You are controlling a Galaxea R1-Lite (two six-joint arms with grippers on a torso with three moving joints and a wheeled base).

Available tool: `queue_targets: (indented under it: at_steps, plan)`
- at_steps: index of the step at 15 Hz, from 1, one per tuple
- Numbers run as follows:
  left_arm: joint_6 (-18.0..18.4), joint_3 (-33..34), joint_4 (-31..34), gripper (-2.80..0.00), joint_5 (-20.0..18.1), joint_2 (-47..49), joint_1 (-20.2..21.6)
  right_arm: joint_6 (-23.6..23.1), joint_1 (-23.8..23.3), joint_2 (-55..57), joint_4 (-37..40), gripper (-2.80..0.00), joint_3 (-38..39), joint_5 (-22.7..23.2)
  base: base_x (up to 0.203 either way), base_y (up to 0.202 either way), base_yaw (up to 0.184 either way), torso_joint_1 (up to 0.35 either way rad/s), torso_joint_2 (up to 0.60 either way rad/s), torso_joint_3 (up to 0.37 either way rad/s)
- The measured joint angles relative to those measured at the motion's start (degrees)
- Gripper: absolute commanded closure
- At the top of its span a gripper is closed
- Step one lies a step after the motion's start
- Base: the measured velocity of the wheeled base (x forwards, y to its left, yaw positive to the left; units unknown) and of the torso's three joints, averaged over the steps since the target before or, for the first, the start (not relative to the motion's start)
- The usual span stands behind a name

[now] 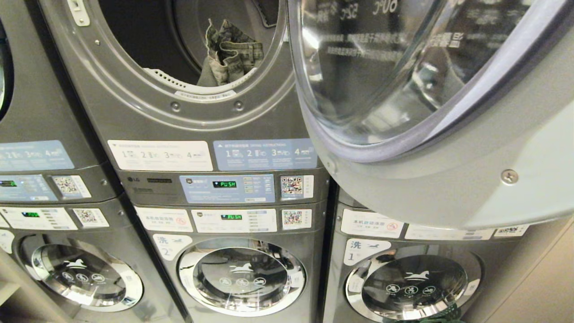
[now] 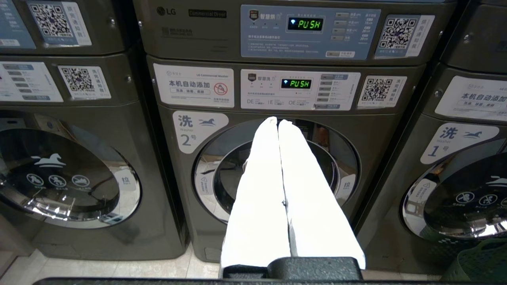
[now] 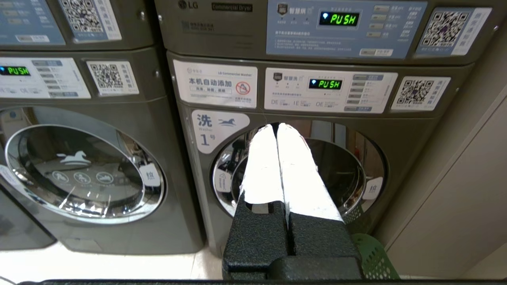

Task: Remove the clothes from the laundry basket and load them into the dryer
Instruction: Close the dryer

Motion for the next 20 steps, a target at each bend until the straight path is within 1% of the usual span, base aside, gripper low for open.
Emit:
queue_targets:
  at_steps: [6, 9, 11, 13, 15, 17, 18, 20]
  plan:
    - [-0.1, 0.0, 0.0, 0.0, 0.0, 0.0, 0.0, -0.5, 0.0, 0.0, -0.3, 0.0, -0.6, 0.4, 0.0, 0.0, 0.0, 0.003, 0.0, 0.2]
    - [-0.1, 0.0, 0.0, 0.0, 0.1, 0.0, 0.0, -0.7, 0.0, 2.3, -0.8, 0.0, -7.9, 2.4, 0.0, 0.0, 0.0, 0.006, 0.0, 0.096]
    - [-0.1, 0.0, 0.0, 0.0, 0.1, 0.0, 0.0, -0.3, 0.0, 9.4, -1.8, 0.0, -15.9, 4.2, 0.0, 0.0, 0.0, 0.0, 0.0, 0.0]
    - [-0.1, 0.0, 0.0, 0.0, 0.0, 0.0, 0.0, 0.5, 0.0, 20.6, -4.8, 0.0, -24.9, 7.1, 0.0, 0.0, 0.0, 0.0, 0.0, 0.0]
    - [-0.1, 0.0, 0.0, 0.0, 0.0, 0.0, 0.0, 1.4, 0.0, 32.9, -10.9, 0.0, -31.7, 9.7, 0.0, 0.0, 0.0, 0.0, 0.0, 0.0]
    - [-0.1, 0.0, 0.0, 0.0, 0.0, 0.0, 0.0, 2.3, 0.9, 45.4, -19.9, 0.0, -37.8, 13.1, 0.0, 0.0, 0.0, 0.0, 0.0, 0.0]
    - [-0.1, 0.0, 0.0, 0.0, 0.1, 0.0, 0.0, 3.0, 2.2, 50.8, -24.6, 0.0, -40.9, 15.2, 0.0, 0.0, 0.0, 0.0, 0.0, 0.0]
    - [-0.1, 0.0, 0.0, 0.0, 0.1, 0.0, 0.0, 4.6, 7.7, 59.4, -32.1, 0.0, -47.0, 18.8, 0.0, 0.0, 0.0, 0.0, 0.0, 0.0]
